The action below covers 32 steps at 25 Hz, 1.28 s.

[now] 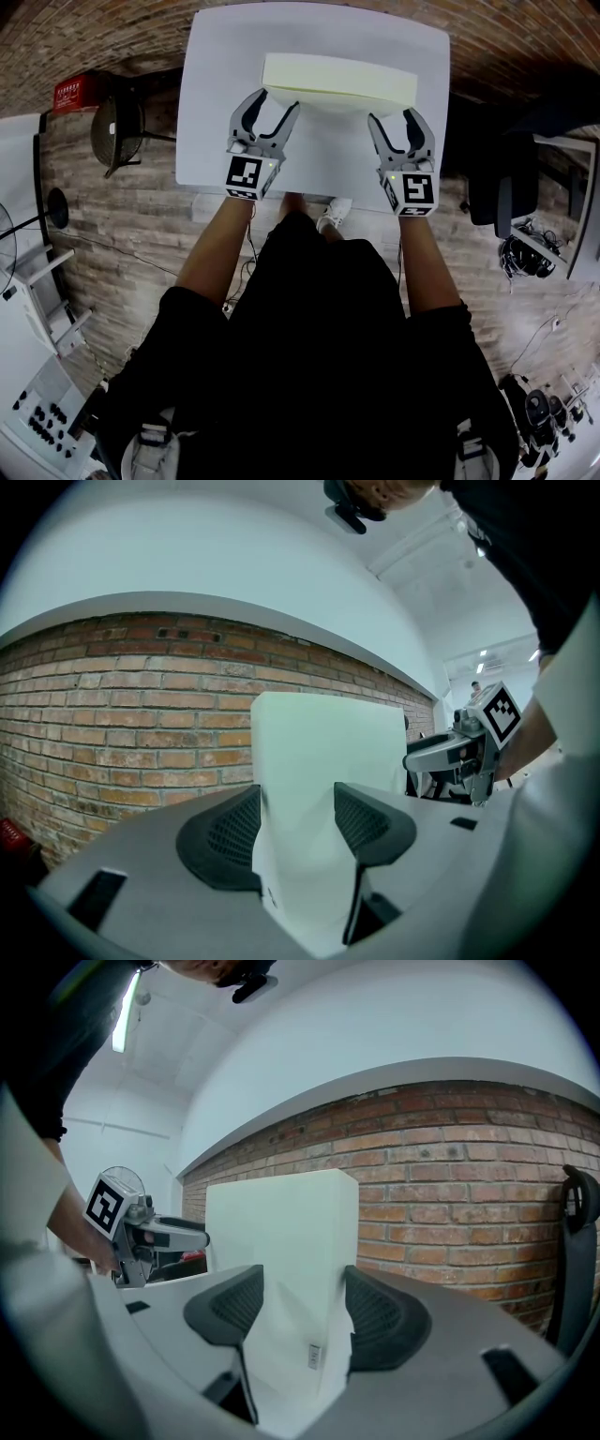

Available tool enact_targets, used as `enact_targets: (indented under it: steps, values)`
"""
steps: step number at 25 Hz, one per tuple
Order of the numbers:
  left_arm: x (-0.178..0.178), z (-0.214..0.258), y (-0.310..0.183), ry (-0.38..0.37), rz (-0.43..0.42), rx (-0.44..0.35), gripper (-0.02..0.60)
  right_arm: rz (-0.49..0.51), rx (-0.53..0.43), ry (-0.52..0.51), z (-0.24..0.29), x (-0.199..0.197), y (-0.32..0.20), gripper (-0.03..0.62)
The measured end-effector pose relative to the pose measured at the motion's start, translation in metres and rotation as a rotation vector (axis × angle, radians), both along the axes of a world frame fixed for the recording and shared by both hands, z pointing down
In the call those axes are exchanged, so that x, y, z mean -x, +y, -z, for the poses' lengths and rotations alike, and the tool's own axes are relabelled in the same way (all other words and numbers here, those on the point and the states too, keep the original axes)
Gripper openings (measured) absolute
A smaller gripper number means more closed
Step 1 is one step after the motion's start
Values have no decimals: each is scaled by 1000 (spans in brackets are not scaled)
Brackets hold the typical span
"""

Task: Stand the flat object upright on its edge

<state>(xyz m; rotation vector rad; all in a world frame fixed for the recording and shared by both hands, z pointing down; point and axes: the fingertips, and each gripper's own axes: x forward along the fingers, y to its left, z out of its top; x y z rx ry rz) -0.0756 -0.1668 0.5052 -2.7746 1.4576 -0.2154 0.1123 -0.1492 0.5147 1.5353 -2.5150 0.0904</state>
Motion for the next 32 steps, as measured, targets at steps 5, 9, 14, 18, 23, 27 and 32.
enact_targets:
  steps: [5,9,14,18,23,27,32]
  values:
    - [0,4,1,4,11,2,242,-6,-6,-11,5,-5,1,281]
    - [1,5,1,-5,12,1,242,1,-12,-12,9,-7,0,281]
    - [0,10,1,-8,18,-1,242,13,-18,-11,15,-8,-1,279]
    - [-1,12,2,-15,20,-4,242,27,-27,-9,19,-6,0,273]
    - [2,16,5,-26,38,-3,242,43,-33,-14,25,-7,0,268]
    - [3,22,7,-39,53,-8,242,66,-40,-19,30,-7,3,262]
    - [7,30,14,-43,87,-15,242,94,-49,-18,36,-5,5,259]
